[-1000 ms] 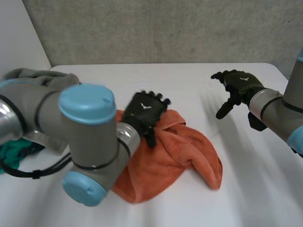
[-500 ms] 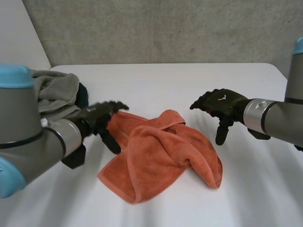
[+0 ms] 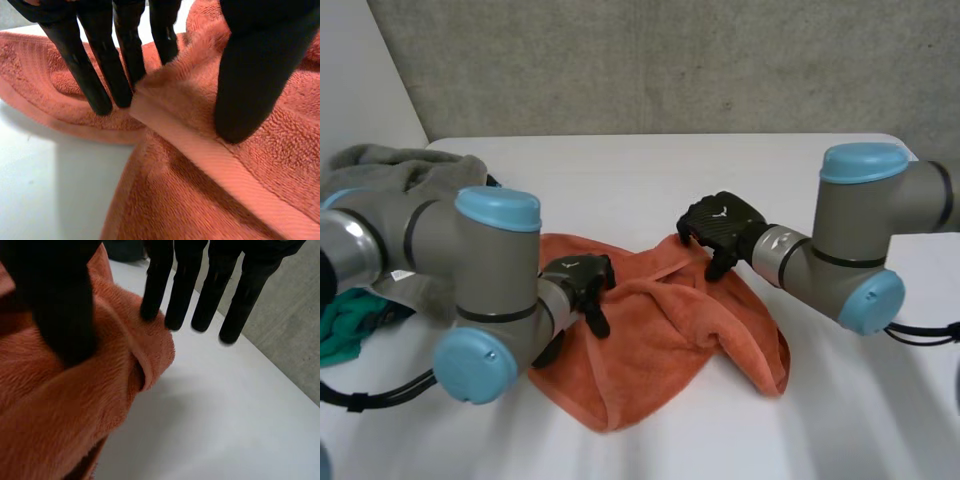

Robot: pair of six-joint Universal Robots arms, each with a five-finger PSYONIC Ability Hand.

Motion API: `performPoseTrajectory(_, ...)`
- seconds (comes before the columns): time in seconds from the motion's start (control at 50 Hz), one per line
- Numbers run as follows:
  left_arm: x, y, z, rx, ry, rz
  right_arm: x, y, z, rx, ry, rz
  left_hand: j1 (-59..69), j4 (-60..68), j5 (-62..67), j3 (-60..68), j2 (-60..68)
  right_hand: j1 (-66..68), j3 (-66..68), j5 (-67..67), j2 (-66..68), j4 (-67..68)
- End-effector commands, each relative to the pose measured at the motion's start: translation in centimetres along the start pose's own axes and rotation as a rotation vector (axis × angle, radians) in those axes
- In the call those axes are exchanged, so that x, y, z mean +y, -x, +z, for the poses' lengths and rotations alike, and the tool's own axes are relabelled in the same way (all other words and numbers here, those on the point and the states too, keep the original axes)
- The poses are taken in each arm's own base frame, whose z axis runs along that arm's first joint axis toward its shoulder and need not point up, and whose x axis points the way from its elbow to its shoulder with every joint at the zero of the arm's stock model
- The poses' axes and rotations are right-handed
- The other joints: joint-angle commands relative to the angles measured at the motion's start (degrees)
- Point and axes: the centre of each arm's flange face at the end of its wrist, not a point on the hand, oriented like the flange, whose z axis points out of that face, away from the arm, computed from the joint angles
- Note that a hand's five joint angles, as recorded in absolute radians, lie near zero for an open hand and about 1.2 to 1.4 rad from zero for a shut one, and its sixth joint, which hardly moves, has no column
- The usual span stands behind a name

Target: Fold the laundry.

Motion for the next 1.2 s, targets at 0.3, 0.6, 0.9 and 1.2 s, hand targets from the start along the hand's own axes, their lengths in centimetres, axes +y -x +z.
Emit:
performPoseTrajectory(0.3, -21.7, 2.5, -7.8, -0.157, -0.852, 0.134, -15.5, -11.2, -2.1, 0.447, -0.782, 0.020, 28.00, 32.60, 32.92, 31.89, 31.59, 32.61, 32.88, 34.06, 32.29, 32.86)
performPoseTrajectory(0.6, -10.7, 1.6, -8.3, -0.060, -0.580, 0.252, -10.4, -7.8, -4.3, 0.198, -0.503, 0.221, 28.00, 32.60, 32.92, 31.89, 31.59, 32.61, 32.88, 34.06, 32.29, 32.86)
performPoseTrajectory(0.9, 1.3, 3.0, -5.0, -0.085, -0.231, 0.373, 1.5, -0.1, 0.6, 0.060, -0.099, 0.175, -6.38, -1.78, -1.46, -2.49, -2.79, -12.18, -11.92, -10.73, -12.50, -11.93)
performPoseTrajectory(1.2, -0.7, 2.3, -11.4, -0.065, -0.201, 0.391, -4.5, -3.6, -5.3, 0.220, -0.072, 0.246, -33.21, -28.61, -28.29, -29.32, -29.62, -37.39, -37.12, -35.94, -37.71, -37.14)
